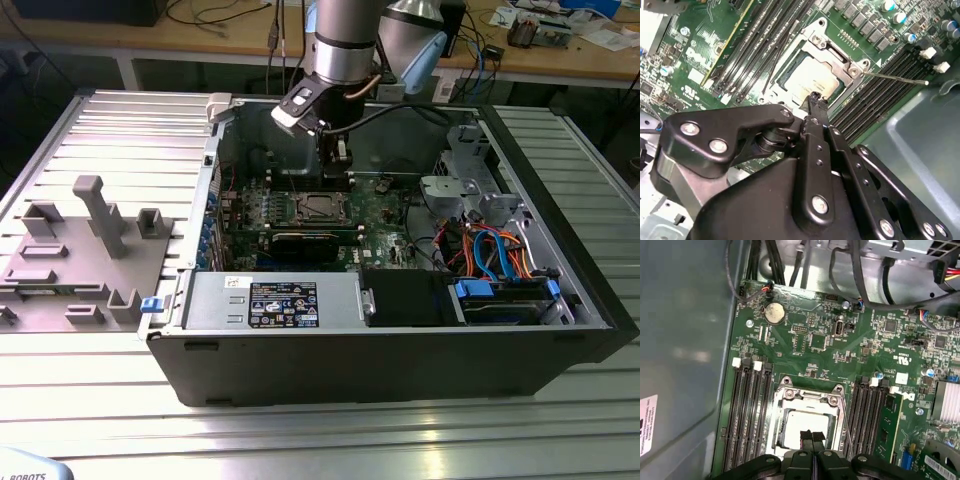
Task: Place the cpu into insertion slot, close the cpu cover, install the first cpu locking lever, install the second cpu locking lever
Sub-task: 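Install the first cpu locking lever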
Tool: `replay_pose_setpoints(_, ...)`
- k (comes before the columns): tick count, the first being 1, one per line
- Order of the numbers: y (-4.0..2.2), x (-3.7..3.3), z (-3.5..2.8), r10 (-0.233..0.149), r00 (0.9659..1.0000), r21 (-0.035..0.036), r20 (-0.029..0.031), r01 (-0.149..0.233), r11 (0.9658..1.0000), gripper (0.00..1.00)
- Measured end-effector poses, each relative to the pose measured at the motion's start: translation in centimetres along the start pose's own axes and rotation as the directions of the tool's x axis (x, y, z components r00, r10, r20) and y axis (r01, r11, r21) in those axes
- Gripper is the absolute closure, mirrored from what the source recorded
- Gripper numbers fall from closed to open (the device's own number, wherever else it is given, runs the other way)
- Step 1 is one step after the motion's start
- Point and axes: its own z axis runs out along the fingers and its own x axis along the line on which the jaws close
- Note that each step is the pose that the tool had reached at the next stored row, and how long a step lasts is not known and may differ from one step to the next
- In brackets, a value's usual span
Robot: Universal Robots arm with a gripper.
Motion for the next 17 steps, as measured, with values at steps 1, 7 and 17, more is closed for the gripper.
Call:
replay_pose_setpoints(1, 0.0, 0.0, 0.0, -0.012, 0.9999, -0.0008, 0.0003, 0.012, 0.9999, 0.89)
replay_pose_setpoints(7, 0.0, 0.0, 0.0, -0.069, 0.9976, -0.0042, 0.0024, 0.069, 0.9976, 0.89)
replay_pose_setpoints(17, 0.0, 0.0, -0.01, -0.154, 0.9881, -0.0091, 0.0058, 0.154, 0.988, 0.89)
